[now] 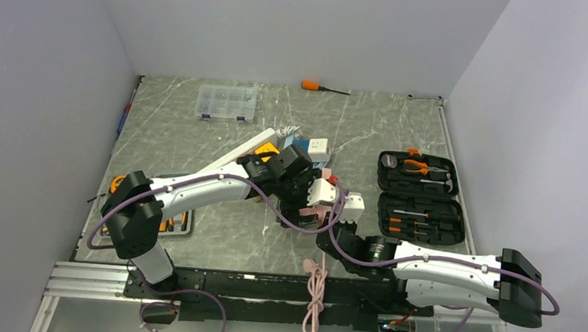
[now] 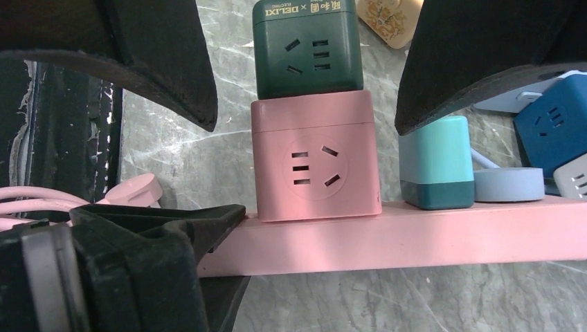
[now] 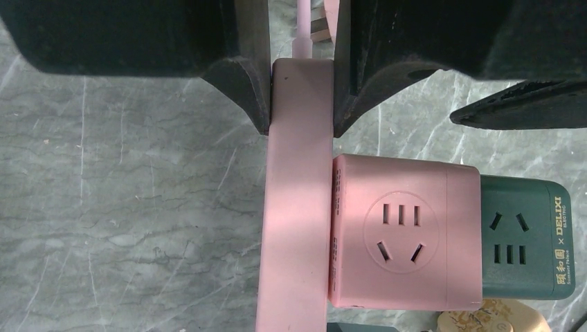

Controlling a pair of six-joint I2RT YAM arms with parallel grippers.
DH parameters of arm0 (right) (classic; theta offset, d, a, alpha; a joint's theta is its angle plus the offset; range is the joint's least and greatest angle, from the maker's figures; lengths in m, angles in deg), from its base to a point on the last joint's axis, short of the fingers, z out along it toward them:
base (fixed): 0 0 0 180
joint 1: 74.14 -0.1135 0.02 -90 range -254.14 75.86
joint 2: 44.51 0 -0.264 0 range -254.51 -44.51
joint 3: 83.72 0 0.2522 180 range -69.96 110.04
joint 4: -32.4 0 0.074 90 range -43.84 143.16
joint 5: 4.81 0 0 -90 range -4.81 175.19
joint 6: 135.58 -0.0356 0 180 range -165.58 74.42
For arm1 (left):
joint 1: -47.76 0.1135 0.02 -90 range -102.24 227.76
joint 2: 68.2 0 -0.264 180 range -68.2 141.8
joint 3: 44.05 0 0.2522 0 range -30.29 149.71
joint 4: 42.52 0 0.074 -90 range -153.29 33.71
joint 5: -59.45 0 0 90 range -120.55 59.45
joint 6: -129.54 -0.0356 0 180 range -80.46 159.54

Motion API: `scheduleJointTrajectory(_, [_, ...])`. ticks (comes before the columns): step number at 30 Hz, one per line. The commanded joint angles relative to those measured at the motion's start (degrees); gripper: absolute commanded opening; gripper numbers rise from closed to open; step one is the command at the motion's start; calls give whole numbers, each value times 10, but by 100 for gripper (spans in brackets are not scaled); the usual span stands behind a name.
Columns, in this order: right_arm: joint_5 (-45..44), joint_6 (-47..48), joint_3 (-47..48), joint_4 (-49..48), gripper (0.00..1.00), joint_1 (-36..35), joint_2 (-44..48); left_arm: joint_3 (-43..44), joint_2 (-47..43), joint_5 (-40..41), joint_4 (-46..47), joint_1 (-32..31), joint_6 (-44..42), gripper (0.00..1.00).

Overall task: Pull the plug off the socket
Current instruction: Remove the plug from the socket.

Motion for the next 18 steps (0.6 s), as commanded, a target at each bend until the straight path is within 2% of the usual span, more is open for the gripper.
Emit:
scheduleJointTrajectory(1, [-14,4,42,-111,0,-5,33,5,-4,0,3,-4,18,99])
scheduleJointTrajectory(8, [-4,9,15,-144,0,-6,63,-32,-46,-3,27,-4,18,99])
scheduleJointTrajectory(18, [6,29,22,-158,0,-6,54,17,11,-4,24,-5,24,99])
